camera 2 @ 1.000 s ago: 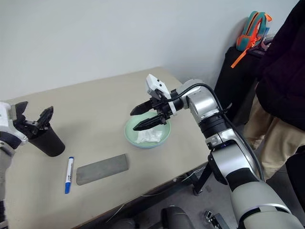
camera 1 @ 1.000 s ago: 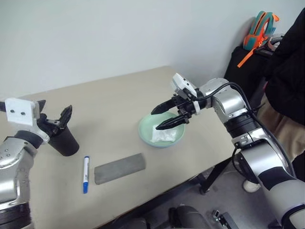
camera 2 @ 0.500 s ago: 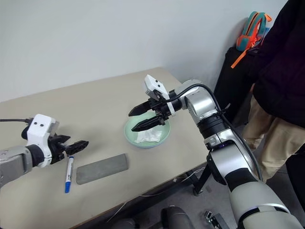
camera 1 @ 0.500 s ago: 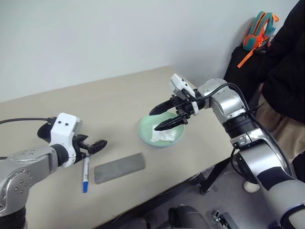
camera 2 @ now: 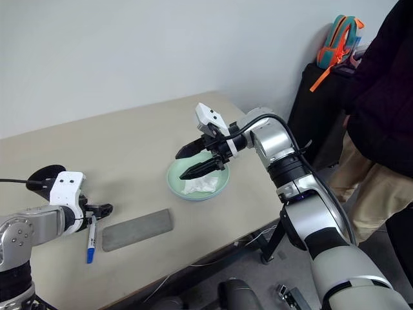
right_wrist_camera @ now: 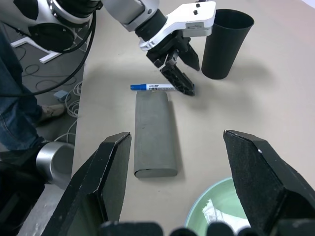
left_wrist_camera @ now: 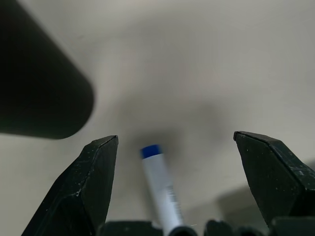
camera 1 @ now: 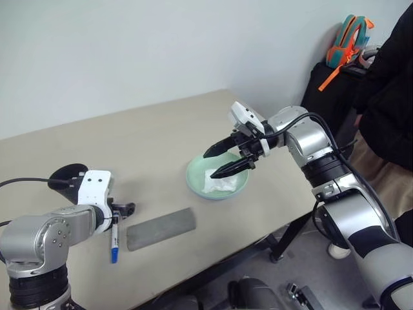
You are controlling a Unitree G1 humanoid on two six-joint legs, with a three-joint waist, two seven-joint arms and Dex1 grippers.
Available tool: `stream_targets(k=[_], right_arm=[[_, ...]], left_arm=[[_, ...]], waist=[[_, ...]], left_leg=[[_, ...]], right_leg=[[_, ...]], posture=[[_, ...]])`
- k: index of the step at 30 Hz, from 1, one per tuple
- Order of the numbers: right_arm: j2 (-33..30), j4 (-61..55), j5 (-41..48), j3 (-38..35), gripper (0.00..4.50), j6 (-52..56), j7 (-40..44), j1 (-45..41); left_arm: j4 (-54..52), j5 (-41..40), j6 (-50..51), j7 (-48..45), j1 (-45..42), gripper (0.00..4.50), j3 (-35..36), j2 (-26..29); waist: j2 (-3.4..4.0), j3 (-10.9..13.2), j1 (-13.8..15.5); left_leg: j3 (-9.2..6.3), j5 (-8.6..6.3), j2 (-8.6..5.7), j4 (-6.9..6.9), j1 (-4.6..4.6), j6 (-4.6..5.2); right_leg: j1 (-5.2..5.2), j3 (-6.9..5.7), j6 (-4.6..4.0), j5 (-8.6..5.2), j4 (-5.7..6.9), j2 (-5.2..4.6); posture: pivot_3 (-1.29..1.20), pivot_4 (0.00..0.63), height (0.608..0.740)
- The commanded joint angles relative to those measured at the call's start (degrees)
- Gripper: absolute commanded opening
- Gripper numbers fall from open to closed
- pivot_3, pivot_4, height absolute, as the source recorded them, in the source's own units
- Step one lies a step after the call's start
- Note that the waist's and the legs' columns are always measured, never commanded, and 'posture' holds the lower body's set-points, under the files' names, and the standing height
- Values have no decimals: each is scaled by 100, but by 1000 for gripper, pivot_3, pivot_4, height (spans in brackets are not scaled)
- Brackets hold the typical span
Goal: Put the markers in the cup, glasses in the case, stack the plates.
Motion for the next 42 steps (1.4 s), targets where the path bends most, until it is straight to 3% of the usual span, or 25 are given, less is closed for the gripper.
stream_targets(k=[1, 14, 17, 27, 36, 42], right_arm=[[15, -114, 40, -150, 3252, -79, 37, -140], [22, -187, 38, -164, 3252, -61, 25, -116], [23, -189, 34, -160, 3252, -59, 25, -117], [32, -108, 11, -171, 3252, -98, 12, -171], [38, -109, 5, -171, 3252, -108, -3, -168], [47, -94, 11, -176, 3252, -109, 9, -185]], left_arm=[[117, -20, 43, 306, -5, 3983, 8, 59], [353, -403, 43, 780, 331, 3983, -152, -196], [386, -443, 43, 871, 337, 3437, -194, -232], [451, -726, 43, 1051, 396, 127, -362, -61], [162, -619, -48, 364, 133, 125, -804, 404], [-469, -665, -1706, -1351, 178, 125, -896, 873]], waist=[[0, 0, 0], [1, 0, 0], [1, 0, -1], [2, 0, -100], [2, 0, -119], [-4, 3, -103]], left_leg=[[0, 0, -2, 0, 0, 0], [-2, 1, -32, -2, 2, 3], [-1, 3, -46, -1, 4, 7], [-5, 6, -53, -1, 15, 13], [-5, 7, -52, -3, 16, 14], [-5, 3, -62, -2, -2, 20]], right_leg=[[0, 3, 0, 0, 0, 0], [1, 37, 0, 0, 5, -6], [3, 60, 0, 0, 8, -7], [12, 68, 0, 0, 15, -6], [12, 67, 0, 0, 13, -1], [5, 67, 0, 0, 2, -5]], posture=[[0, 0, 738], [0, 0, 738], [0, 0, 738], [0, 0, 738], [0, 0, 738], [0, 0, 738]])
